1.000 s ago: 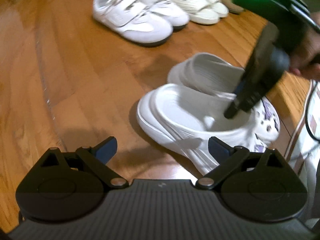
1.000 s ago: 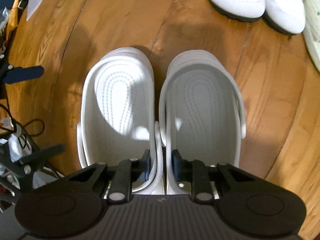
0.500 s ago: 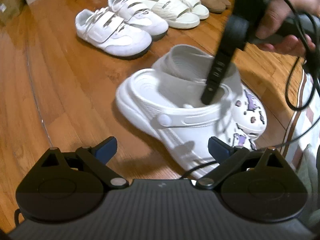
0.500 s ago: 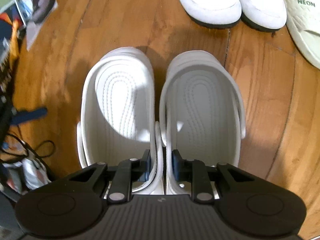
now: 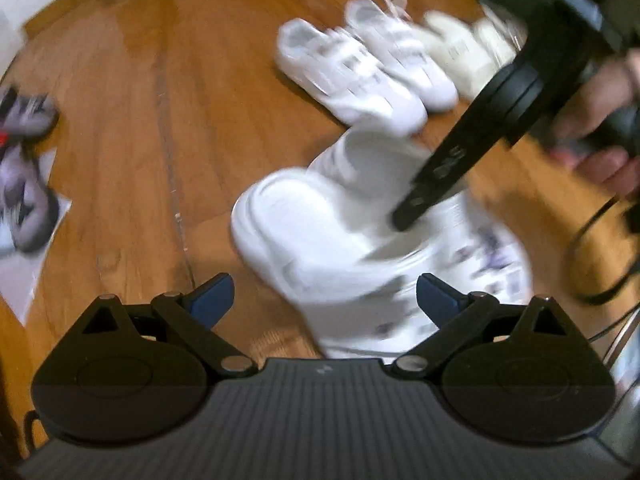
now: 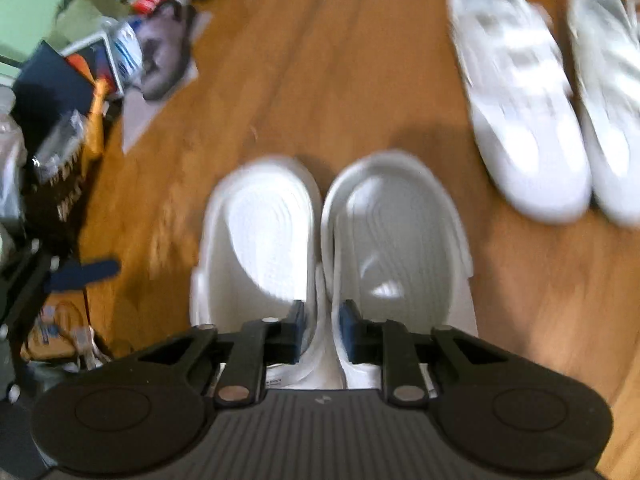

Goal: Organize scattered shoes
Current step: 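Lift the clogs with the right tool and set them beside the sneakers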

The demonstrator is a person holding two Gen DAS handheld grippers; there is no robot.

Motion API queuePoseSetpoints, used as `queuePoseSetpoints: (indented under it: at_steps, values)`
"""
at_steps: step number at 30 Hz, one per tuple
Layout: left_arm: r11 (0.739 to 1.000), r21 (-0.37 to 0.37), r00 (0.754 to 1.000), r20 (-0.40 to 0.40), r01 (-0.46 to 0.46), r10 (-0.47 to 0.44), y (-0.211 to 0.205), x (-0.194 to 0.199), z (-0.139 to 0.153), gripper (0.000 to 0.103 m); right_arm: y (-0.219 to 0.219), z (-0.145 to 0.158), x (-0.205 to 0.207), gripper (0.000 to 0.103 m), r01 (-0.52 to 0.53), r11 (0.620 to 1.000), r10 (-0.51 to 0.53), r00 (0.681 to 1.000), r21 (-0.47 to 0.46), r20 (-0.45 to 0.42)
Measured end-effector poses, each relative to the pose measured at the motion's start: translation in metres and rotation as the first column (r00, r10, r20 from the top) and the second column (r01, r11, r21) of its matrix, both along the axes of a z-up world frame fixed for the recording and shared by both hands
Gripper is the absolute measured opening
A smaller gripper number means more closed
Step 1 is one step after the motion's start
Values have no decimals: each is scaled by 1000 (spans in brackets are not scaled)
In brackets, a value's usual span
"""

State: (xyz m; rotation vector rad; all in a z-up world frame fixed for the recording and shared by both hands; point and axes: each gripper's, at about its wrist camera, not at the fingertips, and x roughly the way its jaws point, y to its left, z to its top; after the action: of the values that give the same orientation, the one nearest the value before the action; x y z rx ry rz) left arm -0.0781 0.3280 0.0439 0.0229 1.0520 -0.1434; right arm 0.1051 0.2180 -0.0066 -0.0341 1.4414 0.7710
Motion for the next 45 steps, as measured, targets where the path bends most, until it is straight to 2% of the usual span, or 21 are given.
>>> queuePoseSetpoints:
  at_steps: [3,4,6,7,8,10,12,14,19,21,22,23,24,27,35,40,41,45]
  values:
    - [998,-11,998,9,-58,58,19,-1,4,99,27,13,20,0,9,1000,-8,999,-18,46]
    - [997,-15,997,3,-74,74,25,-1,3,99,34,18,23,7,14,999,-13,998,-29,62]
    - [994,-21,994,-11,-106,106,38,-2,0,99,41,21,23,32,21,997,-19,999,-77,29]
    - [995,-25,995,-20,-100,100,40,-3,-1,99,45,18,19,49,-5,994,5,1000,-111,2]
    - [996,-32,996,-35,-83,82,41,-5,-4,99,49,13,12,58,-40,989,39,999,-145,-11]
    - [998,-32,997,-58,-46,44,37,-4,-10,99,54,2,-2,61,-92,970,91,996,-226,-19]
    - [999,-32,997,-74,-18,15,33,-1,-14,99,58,-15,-10,62,-106,946,97,994,-306,-45]
    - [1000,-27,996,-87,3,-5,28,1,-18,99,60,-30,-10,73,-120,936,98,992,-331,-82]
    - [999,-27,996,-90,21,-23,30,-1,-21,99,68,-51,-15,80,-212,909,165,974,-358,-157]
    - [999,-47,995,-95,16,-20,35,-2,-22,99,73,-57,-23,79,-262,890,222,964,-372,-147]
    - [998,-55,995,-98,8,-14,36,-1,-23,99,74,-57,-26,69,-262,885,231,965,-386,-125]
    - [998,-62,995,-102,1,-7,38,0,-24,99,74,-55,-29,30,-256,877,244,966,-407,-82]
    - [998,-66,995,-104,-2,-5,38,1,-25,99,75,-53,-31,21,-259,872,260,964,-415,-54]
    - [996,-86,994,-106,3,-12,40,-1,-24,99,75,-48,-36,21,-251,868,278,960,-429,0]
    - [992,-123,995,-91,-37,26,46,3,-23,99,88,-32,-21,21,-122,929,189,968,-349,163]
    - [990,-130,998,-51,-49,43,46,1,-23,99,98,-32,11,21,-17,945,96,969,-325,230]
    - [989,-130,997,-41,-73,69,46,2,-22,99,98,-33,19,21,8,950,72,968,-312,242]
    - [991,-100,996,12,-87,88,48,-1,-12,99,86,-31,42,21,128,953,-40,952,-275,302]
